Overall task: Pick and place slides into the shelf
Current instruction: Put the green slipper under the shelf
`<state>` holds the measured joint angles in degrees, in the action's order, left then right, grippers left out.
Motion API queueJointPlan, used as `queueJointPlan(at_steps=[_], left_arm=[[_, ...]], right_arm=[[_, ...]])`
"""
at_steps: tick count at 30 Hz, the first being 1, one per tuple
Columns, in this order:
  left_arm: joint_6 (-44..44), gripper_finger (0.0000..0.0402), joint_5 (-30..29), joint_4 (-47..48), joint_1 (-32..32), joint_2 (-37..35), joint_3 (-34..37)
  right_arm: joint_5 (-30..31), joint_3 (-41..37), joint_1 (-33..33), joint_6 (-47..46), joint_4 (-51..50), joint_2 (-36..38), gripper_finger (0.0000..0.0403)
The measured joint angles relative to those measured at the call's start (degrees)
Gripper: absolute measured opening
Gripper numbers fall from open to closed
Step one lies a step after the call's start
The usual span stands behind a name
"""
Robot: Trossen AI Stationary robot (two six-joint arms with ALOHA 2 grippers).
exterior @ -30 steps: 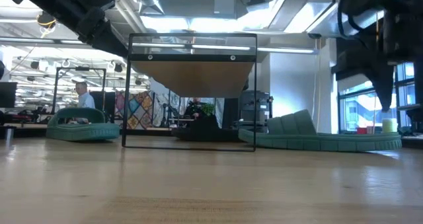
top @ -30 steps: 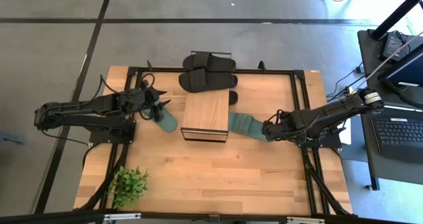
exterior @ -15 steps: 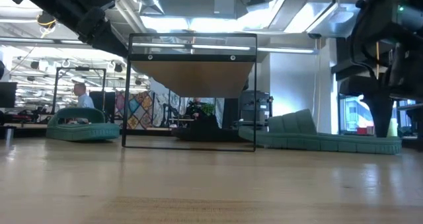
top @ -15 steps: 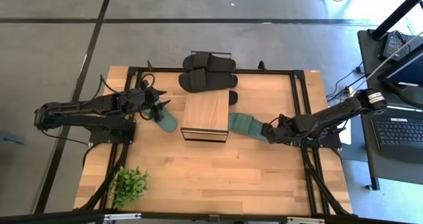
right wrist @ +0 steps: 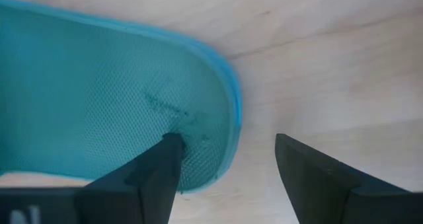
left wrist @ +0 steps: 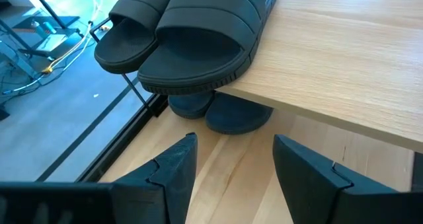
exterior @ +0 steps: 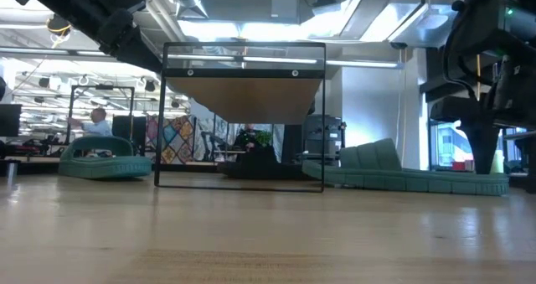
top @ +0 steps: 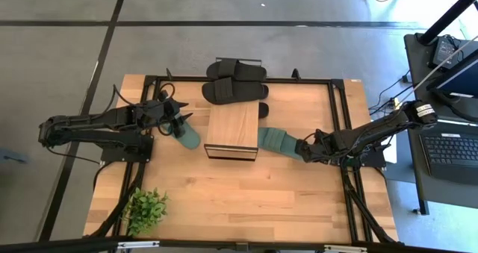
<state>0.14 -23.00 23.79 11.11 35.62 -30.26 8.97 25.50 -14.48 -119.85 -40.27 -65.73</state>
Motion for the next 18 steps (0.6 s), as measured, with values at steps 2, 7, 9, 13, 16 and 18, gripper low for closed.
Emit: queueJointPlan(at_steps=[2,7,9,13,16,18], left_arm=[[0.0,0.0189,0.0,0.0,0.0,0.0,0.0],[0.0,0.0189,0.0,0.0,0.0,0.0,0.0],[0.0,0.0189,0.0,0.0,0.0,0.0,0.0],[0.0,0.0189,0.0,0.0,0.0,0.0,0.0],[0.0,0.0189,0.0,0.0,0.0,0.0,0.0],[0.0,0.0189,0.0,0.0,0.0,0.0,0.0]], right_arm=[[0.0,0.0,0.0,-1.3,-0.1,0.0,0.0243],[0.1,0.0,0.0,-1.4,0.0,0.0,0.0234],[0.3,0.0,0.0,-1.2,0.1,-0.1,0.0216],[0.9,0.0,0.0,-0.7,0.4,-0.1,0.0160],[1.0,0.0,0.0,0.2,0.3,-0.1,0.0114],[1.0,0.0,0.0,0.4,0.0,-0.1,0.0086]])
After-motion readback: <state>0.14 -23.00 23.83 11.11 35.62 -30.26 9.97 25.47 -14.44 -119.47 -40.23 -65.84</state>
